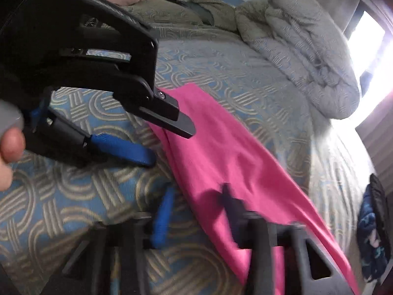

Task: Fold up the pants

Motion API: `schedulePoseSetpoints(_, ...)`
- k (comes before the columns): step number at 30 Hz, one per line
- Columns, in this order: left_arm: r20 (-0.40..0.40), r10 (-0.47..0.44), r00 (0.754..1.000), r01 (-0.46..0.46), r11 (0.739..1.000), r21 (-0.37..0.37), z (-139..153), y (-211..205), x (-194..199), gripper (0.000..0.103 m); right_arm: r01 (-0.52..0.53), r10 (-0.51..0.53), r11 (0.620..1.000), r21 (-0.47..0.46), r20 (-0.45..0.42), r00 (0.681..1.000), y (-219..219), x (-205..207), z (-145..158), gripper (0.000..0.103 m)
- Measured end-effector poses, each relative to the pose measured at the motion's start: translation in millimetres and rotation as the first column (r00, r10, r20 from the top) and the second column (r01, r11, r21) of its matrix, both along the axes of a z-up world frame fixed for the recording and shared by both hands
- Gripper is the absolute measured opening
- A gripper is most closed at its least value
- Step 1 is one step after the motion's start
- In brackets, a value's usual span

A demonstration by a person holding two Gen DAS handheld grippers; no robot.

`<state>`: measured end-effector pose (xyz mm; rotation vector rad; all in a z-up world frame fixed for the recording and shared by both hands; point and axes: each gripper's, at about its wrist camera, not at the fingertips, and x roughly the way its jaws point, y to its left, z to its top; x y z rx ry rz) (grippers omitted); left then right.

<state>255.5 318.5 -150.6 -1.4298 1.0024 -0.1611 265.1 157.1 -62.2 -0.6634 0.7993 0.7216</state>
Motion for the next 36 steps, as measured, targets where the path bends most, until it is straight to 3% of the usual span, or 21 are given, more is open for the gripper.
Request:
schedulePoseSetpoints(3, -0.015, 0.004, 1.000, -0.004, 1.000, 0.018, 4.7, -2.6, 9.1, 0.050, 0.028, -0.028, 0.999, 0.020, 0.001, 1.000, -0.1, 2.0, 1.6, 0.007)
schedulePoseSetpoints(7, -0.032, 0.000, 0.999, 0.001, 1.000, 0.032, 10.0, -10.6, 21.7, 0.056, 0.113, -0.096, 0.980, 0.164, -0.108, 0.990, -19.7, 16.8, 17.1, 0.006)
schedulePoseSetpoints(13, -0.036, -0.006, 0.999, 0.009, 0.998, 0.066, 16.3, -14.0, 41.8, 0.056, 0.104, -0.083, 0.979, 0.177, -0.120, 0.989, -20.9, 20.1, 23.7, 0.006)
schedulePoseSetpoints(14, -0.039, -0.004, 0.999, 0.007, 0.997, 0.075, 17.7, -13.9, 45.0, 0.054, 0.106, -0.084, 0.978, 0.182, -0.125, 0.989, -21.5, 20.6, 23.9, 0.006)
schedulePoseSetpoints(18, -0.051, 0.005, 0.999, 0.004, 0.985, 0.170, 18.2, -10.9, 45.7, 0.009, 0.125, -0.086, 0.969, 0.213, -0.182, 0.979, -27.4, 23.0, 18.1, 0.010)
schedulePoseSetpoints(19, -0.051, 0.001, 0.999, 0.009, 0.983, 0.186, 16.0, -10.7, 44.7, 0.008, 0.131, -0.086, 0.967, 0.219, -0.204, 0.975, -30.2, 21.4, 16.5, 0.010)
schedulePoseSetpoints(21, -0.035, -0.006, 0.999, 0.013, 0.979, 0.204, 15.4, -10.8, 43.3, 0.008, 0.158, -0.094, 0.956, 0.247, -0.252, 0.963, -41.9, 16.4, 16.9, 0.021)
schedulePoseSetpoints(23, -0.025, -0.034, 0.999, 0.039, 0.963, 0.266, 23.7, -14.5, 44.6, 0.008, 0.180, -0.108, 0.944, 0.277, -0.256, 0.961, -58.0, 8.9, 21.7, 0.030)
schedulePoseSetpoints(27, 0.008, -0.073, 0.997, 0.065, 0.934, 0.352, 47.4, -24.5, 48.3, 0.008, 0.207, -0.126, 0.919, 0.335, -0.250, 0.960, -95.4, -5.7, 37.1, 0.036)
schedulePoseSetpoints(31, 0.038, -0.134, 0.990, 0.101, 0.880, 0.464, 79.7, -44.5, 58.2, 0.008, 0.353, -0.192, 0.800, 0.486, -0.350, 0.917, -168.1, -13.5, 58.1, 0.044)
schedulePoseSetpoints(36, 0.089, -0.240, 0.967, 0.156, 0.828, 0.538, 115.6, -82.6, 66.1, 0.008, 0.511, -0.273, 0.655, 0.557, -0.456, 0.847, -254.3, -13.4, 66.4, 0.045)
